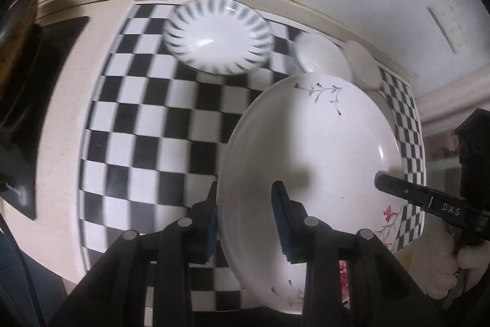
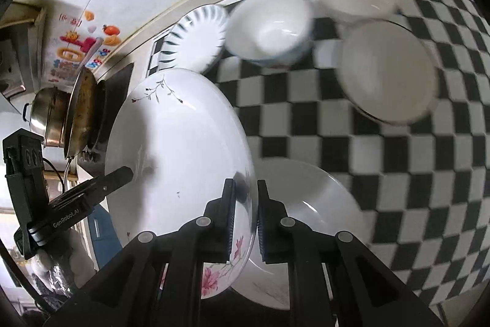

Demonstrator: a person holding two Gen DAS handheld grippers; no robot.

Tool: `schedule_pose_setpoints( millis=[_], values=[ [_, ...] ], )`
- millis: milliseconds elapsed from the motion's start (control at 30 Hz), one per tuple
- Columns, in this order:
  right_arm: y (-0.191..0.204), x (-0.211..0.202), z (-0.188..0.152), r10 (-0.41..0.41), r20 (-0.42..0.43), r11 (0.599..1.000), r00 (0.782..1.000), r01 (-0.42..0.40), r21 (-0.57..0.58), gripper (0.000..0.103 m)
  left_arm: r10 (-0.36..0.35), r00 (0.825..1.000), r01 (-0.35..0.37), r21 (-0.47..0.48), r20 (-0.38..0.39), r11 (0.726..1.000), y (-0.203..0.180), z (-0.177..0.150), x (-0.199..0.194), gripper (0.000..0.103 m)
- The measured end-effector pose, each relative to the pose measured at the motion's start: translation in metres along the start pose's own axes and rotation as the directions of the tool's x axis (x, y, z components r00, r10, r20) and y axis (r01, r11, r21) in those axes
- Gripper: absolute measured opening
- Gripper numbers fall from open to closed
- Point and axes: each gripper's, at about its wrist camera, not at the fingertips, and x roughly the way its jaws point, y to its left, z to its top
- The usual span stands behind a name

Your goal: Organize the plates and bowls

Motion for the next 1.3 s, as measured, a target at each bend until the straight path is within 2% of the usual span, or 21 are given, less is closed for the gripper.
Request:
schedule_pose_setpoints(
  millis=[200, 433, 667, 1033, 1300],
  values=[
    [-0.052, -0.016, -0.035, -0.001, -0.005, 0.999, 1.000, 0.001, 0.052, 0.014, -0.002, 0.999, 0.004, 0.042, -0.041, 0.999, -0.031, -0.022, 0.023, 0.029],
    [-0.088, -0.001, -0.063, -0.007, -0.058, 0.999, 0.998, 0.010, 0.044, 0.014, 0.029, 0.993, -0.022, 0.065, -0.118, 0.998, -0.040, -0.046, 0.055, 0.030],
    [-0.100, 0.024, -0.074, -0.023, -0.109, 0.999, 0.994, 0.027, 0.038, 0.014, 0.084, 0.980, -0.074, 0.062, -0.182, 0.995, -0.039, -0.060, 0.082, 0.030],
    [-0.098, 0.038, -0.070, -0.046, -0.123, 0.999, 0.991, 0.049, 0.018, 0.014, 0.177, 0.963, -0.161, 0.095, -0.203, 0.982, -0.047, -0.061, 0.094, 0.030],
    [-0.092, 0.042, -0.068, -0.113, -0.127, 0.994, 0.985, 0.110, -0.026, 0.014, 0.237, 0.947, -0.213, 0.131, -0.217, 0.968, -0.060, -0.070, 0.106, 0.029]
  ],
)
